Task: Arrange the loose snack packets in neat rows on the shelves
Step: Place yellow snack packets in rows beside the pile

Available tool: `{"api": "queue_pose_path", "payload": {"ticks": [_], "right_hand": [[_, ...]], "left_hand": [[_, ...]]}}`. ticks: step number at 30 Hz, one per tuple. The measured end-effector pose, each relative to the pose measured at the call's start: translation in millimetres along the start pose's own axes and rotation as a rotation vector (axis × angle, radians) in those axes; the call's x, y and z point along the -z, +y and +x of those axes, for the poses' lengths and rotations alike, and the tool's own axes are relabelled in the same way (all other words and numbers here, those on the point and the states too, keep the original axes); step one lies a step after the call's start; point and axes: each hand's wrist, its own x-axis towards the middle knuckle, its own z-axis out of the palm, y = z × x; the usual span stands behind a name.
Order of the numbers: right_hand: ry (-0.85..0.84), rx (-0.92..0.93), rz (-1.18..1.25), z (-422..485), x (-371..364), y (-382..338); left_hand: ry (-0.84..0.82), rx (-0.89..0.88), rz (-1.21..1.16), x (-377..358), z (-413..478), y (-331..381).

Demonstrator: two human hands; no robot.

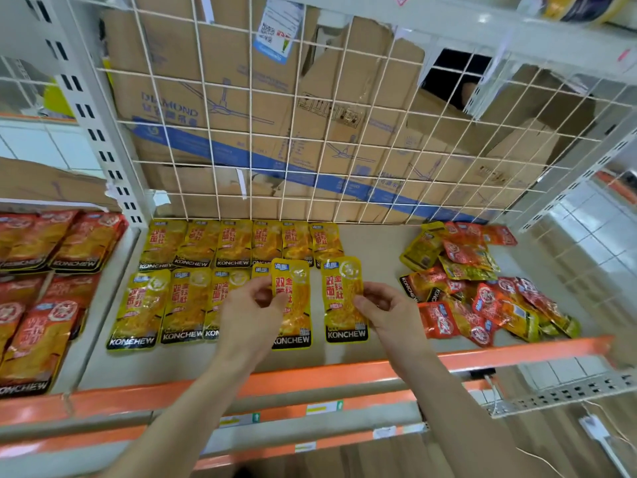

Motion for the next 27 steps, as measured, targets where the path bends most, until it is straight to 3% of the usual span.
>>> {"api": "queue_pose_path", "payload": {"ticks": [14,22,27], "right_hand": [[0.017,0.066,-0.141,44.1,0.8,19.1],[0.008,0.157,-0.293,71.5,6.0,28.3],[0.035,0.236,-0.407,76.5,1.1,41.3]], "left_hand": [[-0.057,-0.117,0.252,-21.2,33.5,0.3],[0.067,-0.167,0.383,-40.6,40.8,-4.9],[0.164,-0.279,0.629,-49.7,40.9,-14.3]]}}
